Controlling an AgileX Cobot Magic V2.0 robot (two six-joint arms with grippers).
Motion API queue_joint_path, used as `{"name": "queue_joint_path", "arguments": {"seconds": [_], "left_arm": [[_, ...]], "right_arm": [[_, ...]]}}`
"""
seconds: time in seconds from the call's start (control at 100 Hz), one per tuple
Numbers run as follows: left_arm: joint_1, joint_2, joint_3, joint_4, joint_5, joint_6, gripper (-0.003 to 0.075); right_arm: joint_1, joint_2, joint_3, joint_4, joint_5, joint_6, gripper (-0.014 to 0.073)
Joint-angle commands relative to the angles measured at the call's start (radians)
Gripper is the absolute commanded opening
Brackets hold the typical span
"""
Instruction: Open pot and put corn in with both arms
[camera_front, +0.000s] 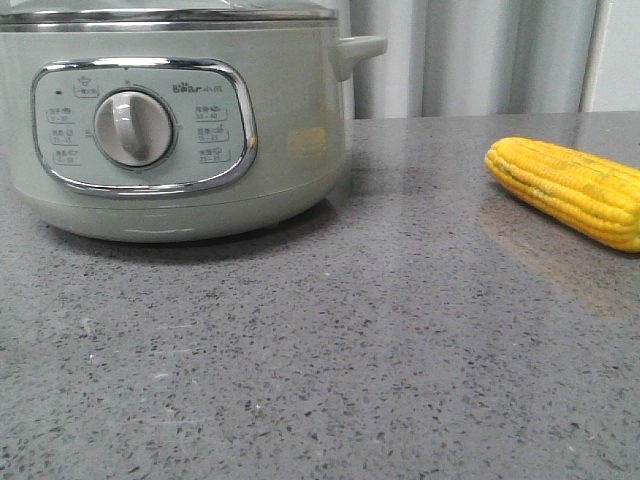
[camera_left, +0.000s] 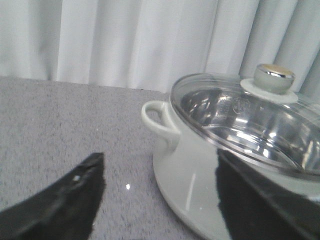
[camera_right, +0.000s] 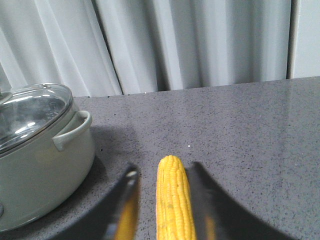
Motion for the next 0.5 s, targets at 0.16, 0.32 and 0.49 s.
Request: {"name": "queue_joint_path", "arguments": {"seconds": [0.16, 0.32, 0.49], "left_arm": [[-0.143, 0.302, -0.225, -0.004, -0.148, 0.043, 0.0512], [-0.331, 0.504, -0.310, -0.004, -0.343, 0.043, 0.0512], [-0.447, 0.717, -0.406, -0.001, -0.505, 0.043, 0.0512]], "right_arm": [[-0.007, 0.100, -0.083, -0.040, -0.074, -0.003, 0.0558], [-0.007, 0.113, -0.083, -0.050, -0.080, -0.003, 0.0556], [-0.007, 0.123, -0.083, -0.052, -0.087, -0.003, 0.0556]]}}
